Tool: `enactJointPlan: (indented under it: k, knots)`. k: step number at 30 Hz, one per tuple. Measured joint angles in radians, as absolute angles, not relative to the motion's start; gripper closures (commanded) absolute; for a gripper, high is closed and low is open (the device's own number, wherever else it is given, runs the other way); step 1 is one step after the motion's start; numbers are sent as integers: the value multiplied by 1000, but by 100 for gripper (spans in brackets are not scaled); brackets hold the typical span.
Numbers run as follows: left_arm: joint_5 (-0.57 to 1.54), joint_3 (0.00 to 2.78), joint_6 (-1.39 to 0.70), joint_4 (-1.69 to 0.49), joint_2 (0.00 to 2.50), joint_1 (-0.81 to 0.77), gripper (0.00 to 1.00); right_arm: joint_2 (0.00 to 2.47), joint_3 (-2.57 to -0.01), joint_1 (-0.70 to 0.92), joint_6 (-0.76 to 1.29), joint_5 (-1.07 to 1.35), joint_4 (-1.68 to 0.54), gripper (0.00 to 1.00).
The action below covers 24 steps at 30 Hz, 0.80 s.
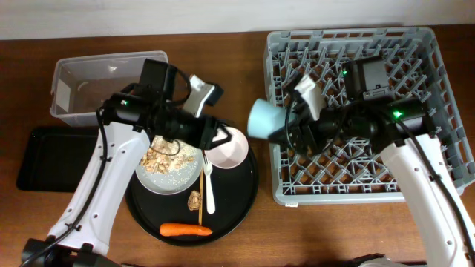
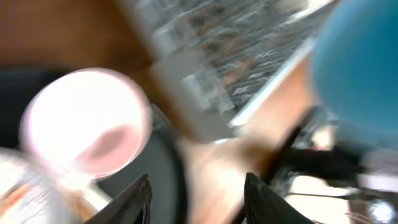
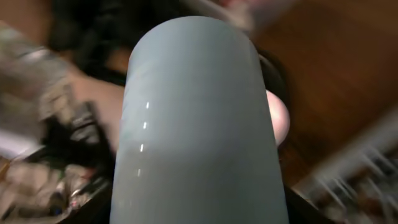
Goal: Sort waste into correct bins and load items into the dishwasher rack
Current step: 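Place the blue cup in the rack's right side with right gripper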
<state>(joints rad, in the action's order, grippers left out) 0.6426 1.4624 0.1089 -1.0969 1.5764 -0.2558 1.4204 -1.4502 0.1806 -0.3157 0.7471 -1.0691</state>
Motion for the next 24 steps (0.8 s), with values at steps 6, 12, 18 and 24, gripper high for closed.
enactJointPlan:
  k: [6, 12, 18, 24]
  knots:
    - [389, 1462, 109, -1169, 1576, -256, 53, 1420, -1451, -20, -111, 489, -1068, 87]
    - [327, 1462, 109, -1171, 1576, -256, 53, 1421, -1512, -283, -29, 356, -1068, 87]
    - [314, 1462, 109, -1178, 1576, -256, 53, 1505, -1578, -469, 15, 299, -1067, 91]
    - [313, 1462, 109, -1187, 1576, -256, 53, 1685, -1677, -527, 65, 247, -1071, 93]
